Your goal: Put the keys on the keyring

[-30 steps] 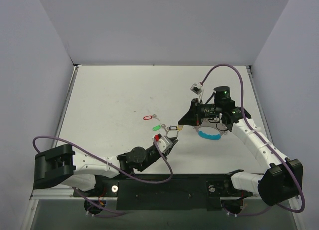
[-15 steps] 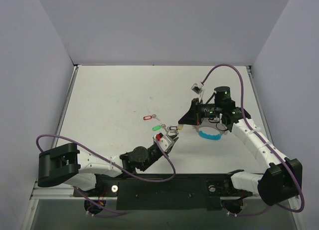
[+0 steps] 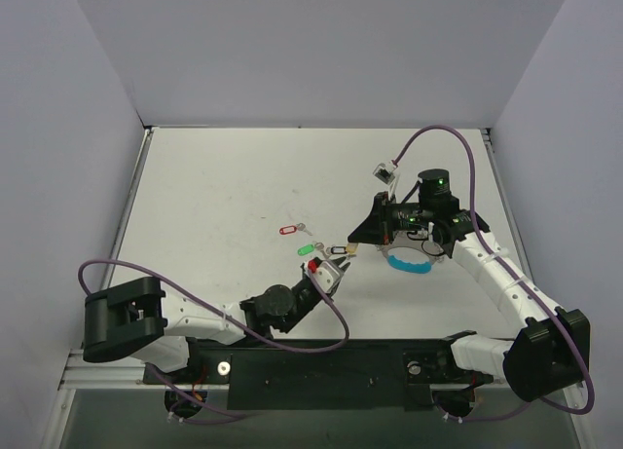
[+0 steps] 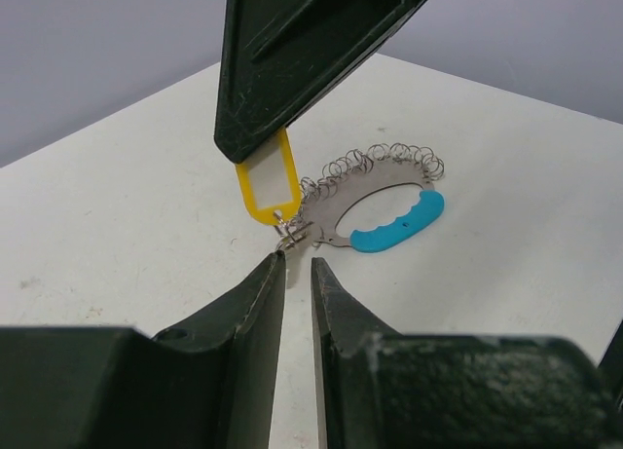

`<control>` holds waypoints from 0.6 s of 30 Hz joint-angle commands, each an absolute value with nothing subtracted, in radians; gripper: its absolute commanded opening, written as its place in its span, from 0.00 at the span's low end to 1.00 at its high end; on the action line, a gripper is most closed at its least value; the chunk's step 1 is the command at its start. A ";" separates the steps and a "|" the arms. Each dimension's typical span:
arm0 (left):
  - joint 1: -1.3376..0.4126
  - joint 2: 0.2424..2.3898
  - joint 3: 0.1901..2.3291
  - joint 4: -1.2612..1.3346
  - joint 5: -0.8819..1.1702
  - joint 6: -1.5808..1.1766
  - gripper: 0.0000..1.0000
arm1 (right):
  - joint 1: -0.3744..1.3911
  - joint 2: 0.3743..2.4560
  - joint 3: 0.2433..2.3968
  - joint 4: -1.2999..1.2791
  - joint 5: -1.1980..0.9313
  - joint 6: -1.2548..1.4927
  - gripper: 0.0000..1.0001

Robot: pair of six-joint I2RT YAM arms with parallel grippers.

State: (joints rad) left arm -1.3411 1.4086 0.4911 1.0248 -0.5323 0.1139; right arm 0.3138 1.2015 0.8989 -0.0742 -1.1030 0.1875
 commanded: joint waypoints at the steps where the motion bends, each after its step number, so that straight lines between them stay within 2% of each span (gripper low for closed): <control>1: -1.345 1.427 0.538 1.112 -0.586 0.137 0.27 | 0.308 1.193 0.891 -0.038 -1.115 0.193 0.00; 18: -1.338 1.470 0.563 1.143 -0.597 0.147 0.28 | 0.308 1.195 0.888 -0.028 -1.118 0.204 0.00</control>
State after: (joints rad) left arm -1.3403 1.4582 0.5171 1.0676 -0.5888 0.1394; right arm 0.3138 1.2018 0.8925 -0.0669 -1.1030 0.1993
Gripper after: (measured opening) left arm 0.281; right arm 0.009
